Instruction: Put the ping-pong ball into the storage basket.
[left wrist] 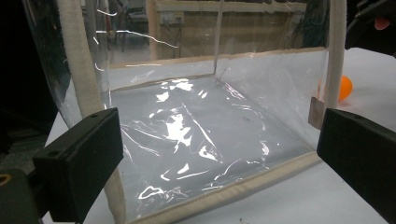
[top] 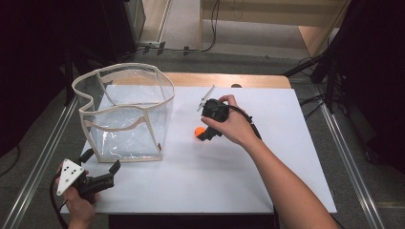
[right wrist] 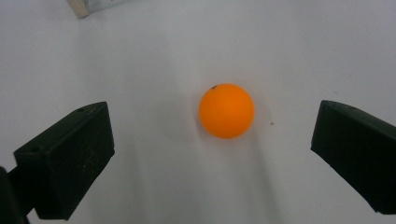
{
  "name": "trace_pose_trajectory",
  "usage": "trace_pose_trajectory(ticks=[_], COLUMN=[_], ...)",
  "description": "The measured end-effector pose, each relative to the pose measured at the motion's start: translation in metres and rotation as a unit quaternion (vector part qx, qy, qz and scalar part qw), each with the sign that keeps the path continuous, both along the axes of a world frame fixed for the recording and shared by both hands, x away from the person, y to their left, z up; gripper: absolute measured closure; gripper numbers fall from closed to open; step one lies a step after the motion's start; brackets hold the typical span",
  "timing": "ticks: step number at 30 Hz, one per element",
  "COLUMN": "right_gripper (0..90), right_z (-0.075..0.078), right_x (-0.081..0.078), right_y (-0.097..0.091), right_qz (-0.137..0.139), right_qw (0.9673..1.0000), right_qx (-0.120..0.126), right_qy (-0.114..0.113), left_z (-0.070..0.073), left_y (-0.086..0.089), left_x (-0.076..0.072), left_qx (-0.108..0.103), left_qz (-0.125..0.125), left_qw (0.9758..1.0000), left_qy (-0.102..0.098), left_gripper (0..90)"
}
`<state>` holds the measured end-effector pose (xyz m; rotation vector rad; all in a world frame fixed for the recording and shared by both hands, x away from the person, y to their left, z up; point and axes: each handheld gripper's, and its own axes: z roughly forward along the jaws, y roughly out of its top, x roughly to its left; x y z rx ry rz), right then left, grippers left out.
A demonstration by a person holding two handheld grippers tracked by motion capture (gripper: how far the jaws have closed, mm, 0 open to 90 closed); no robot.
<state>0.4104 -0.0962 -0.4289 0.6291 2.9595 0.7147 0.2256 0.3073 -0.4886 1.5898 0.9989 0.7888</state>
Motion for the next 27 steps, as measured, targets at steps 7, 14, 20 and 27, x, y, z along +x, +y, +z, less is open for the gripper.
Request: trace_pose_trajectory(ticks=[7,14,20,27], right_gripper=[0.0,0.0,0.0,0.0], right_z=[-0.005,-0.010,-0.014,-0.020], right_x=[0.004,0.008,0.009,0.012], right_y=[0.007,0.010,0.012,0.015], right_qz=[-0.001,0.006,0.003,0.003], right_qw=[0.9999,0.9998,0.9995,0.9992], right_qx=[-0.008,-0.015,-0.026,-0.033], right_qy=[0.008,0.010,0.017,0.020], left_z=[0.000,0.000,0.000,0.000], left_y=[0.000,0.000,0.000,0.000], left_x=[0.000,0.000,0.000,0.000], left_qx=[0.000,0.001,0.001,0.000], left_qz=[0.000,0.000,0.000,0.000], left_qw=[1.0000,1.0000,1.0000,1.0000], left_qy=[-0.001,-0.001,-0.001,0.000], left_gripper=[0.8,0.8,0.8,0.8])
